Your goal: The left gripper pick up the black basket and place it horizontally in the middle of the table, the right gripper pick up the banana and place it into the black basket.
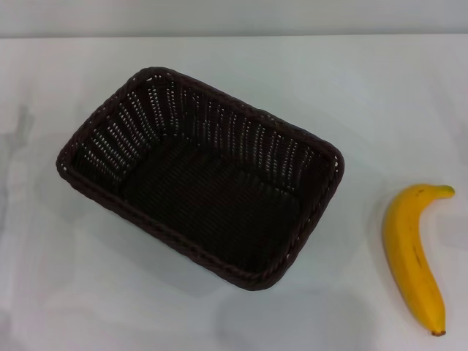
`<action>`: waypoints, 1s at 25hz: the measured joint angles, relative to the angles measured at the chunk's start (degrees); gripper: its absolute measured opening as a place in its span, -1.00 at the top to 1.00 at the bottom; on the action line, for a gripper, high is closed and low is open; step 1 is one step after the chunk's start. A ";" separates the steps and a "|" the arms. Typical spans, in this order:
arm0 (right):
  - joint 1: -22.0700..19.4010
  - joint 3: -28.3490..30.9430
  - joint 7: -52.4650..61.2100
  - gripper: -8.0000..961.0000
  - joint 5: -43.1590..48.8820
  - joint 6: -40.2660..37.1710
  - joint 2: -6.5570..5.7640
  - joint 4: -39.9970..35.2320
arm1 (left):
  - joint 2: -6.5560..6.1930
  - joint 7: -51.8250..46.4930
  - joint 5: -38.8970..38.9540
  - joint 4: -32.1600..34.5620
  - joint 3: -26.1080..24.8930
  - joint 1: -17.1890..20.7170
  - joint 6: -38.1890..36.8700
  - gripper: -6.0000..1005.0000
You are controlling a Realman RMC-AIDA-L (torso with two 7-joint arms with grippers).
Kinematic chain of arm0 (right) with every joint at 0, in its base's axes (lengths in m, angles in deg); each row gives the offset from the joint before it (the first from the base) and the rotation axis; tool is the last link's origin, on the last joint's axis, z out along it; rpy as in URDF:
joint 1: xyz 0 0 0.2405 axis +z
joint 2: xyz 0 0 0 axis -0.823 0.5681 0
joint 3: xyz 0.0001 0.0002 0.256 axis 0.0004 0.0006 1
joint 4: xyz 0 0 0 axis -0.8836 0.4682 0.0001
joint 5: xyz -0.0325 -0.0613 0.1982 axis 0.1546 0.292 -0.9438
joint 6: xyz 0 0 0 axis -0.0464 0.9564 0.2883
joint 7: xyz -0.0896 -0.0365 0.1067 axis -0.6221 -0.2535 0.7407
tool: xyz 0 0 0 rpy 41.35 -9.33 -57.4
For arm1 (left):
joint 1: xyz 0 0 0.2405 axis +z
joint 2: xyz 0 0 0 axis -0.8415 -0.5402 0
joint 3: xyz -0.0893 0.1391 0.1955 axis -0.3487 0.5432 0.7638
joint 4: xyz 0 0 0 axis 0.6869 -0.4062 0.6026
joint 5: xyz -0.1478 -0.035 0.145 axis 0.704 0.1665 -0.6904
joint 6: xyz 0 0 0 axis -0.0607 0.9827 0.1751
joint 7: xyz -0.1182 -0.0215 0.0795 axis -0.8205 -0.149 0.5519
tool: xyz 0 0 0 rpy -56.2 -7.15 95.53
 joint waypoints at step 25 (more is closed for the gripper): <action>1.41 -0.01 0.19 -0.74 0.02 1.92 0.02 -0.55 | -18.10 -97.50 -80.54 40.50 7.22 -4.08 18.09 -0.78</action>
